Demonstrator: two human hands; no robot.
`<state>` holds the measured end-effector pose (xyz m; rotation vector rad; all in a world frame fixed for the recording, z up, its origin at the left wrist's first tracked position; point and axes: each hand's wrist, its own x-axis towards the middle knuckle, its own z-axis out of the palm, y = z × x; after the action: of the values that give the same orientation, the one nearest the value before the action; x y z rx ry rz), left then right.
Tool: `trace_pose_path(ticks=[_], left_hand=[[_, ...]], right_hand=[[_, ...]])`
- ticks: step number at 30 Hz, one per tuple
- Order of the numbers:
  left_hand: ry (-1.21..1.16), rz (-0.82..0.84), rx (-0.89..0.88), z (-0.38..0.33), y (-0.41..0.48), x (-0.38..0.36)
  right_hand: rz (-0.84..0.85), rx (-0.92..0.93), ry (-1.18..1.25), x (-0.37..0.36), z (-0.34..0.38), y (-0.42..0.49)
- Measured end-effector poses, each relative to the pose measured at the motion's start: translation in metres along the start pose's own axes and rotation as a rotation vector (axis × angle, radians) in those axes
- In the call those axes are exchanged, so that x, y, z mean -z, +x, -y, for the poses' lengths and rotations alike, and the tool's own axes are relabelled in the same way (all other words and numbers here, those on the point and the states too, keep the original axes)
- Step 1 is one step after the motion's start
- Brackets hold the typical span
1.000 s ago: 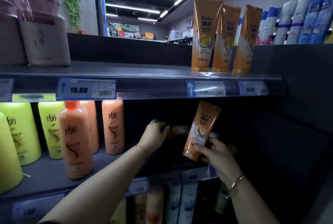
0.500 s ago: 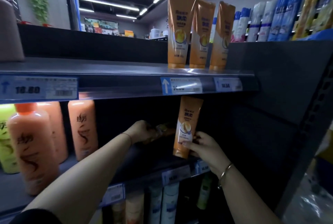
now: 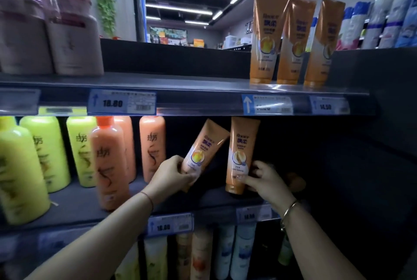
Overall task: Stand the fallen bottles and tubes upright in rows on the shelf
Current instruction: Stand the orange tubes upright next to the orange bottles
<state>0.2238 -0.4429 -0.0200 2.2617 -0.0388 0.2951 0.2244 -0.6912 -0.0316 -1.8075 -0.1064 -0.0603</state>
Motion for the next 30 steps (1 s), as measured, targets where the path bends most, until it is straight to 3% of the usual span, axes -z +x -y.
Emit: trace_pose_path(ticks=[9, 21, 30], left_hand=[[-0.174, -0.130, 0.040, 0.028, -0.041, 0.018], [-0.241, -0.033, -0.104, 0.026, -0.051, 0.013], [-0.242, -0.103, -0.139, 0.024, -0.058, 0.007]], right_hand=[[0.126, 0.138, -0.152, -0.054, 0.013, -0.013], [0.205, 0.160, -0.199, -0.046, -0.001, -0.010], [0.211, 0.144, -0.262, -0.045, 0.006, -0.011]])
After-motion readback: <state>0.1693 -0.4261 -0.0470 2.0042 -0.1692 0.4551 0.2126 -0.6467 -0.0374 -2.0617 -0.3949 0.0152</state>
